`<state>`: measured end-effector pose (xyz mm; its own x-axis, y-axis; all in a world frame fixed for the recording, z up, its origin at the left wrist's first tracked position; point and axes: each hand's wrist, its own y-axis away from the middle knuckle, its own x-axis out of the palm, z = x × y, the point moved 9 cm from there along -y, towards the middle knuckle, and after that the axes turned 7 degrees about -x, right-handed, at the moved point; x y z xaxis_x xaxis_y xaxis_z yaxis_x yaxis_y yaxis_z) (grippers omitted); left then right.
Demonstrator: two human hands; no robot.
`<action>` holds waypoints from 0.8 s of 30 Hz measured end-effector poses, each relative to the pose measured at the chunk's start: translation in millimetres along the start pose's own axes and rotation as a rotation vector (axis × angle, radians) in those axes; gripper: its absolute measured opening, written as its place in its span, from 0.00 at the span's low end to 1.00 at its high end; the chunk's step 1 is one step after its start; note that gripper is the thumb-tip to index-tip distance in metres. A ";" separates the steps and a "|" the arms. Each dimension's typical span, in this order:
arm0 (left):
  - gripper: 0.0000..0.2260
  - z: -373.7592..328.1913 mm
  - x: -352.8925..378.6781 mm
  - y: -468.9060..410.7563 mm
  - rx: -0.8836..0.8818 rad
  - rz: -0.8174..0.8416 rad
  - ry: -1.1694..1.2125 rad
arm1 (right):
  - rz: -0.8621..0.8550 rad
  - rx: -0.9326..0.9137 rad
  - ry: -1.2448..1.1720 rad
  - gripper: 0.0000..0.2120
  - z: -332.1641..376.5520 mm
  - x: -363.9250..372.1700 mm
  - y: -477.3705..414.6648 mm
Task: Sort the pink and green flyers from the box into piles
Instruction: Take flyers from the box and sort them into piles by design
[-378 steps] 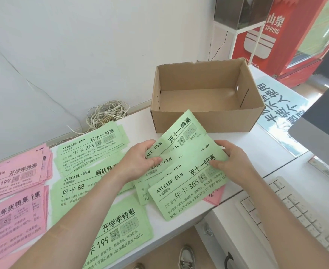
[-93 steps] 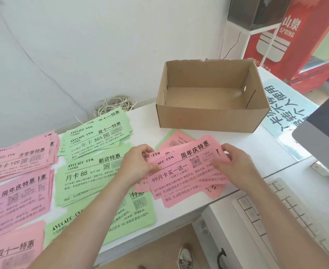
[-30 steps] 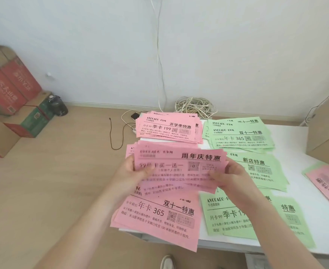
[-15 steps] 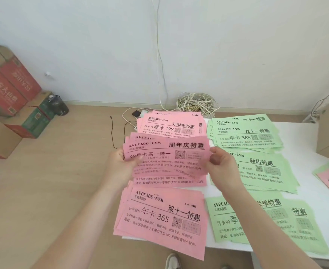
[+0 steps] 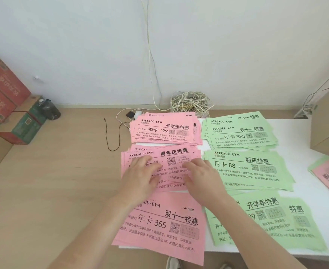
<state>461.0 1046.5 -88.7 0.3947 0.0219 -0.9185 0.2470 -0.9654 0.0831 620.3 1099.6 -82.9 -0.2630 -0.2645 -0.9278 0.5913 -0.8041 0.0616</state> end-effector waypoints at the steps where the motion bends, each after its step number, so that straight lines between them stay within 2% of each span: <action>1: 0.15 -2.1 6.4 0.9 0.000 0.037 -0.017 | 0.041 -0.015 0.034 0.17 3.3 4.9 2.3; 5: 0.16 -5.6 8.4 -1.8 -0.002 0.056 -0.086 | 0.130 -0.042 0.130 0.17 6.4 12.1 8.1; 8: 0.14 -7.7 8.2 -3.3 0.008 0.090 -0.134 | 0.158 -0.053 0.096 0.18 2.0 8.8 10.0; 13: 0.16 -21.8 3.3 -5.5 0.016 0.093 -0.157 | 0.036 -0.017 -0.058 0.22 -21.4 -41.1 33.6; 17: 0.15 -79.7 -8.5 -2.4 0.161 0.003 -0.028 | 0.024 0.103 -0.070 0.24 -79.3 -93.5 85.8; 24: 0.13 -230.4 27.9 16.5 0.492 0.139 0.034 | 0.144 0.506 0.158 0.32 -227.9 -123.8 183.9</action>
<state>680.0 1091.0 -23.9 0.4251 -0.1150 -0.8978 -0.2522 -0.9677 0.0045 935.4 1105.8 -40.6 -0.0660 -0.3394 -0.9383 0.1620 -0.9315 0.3256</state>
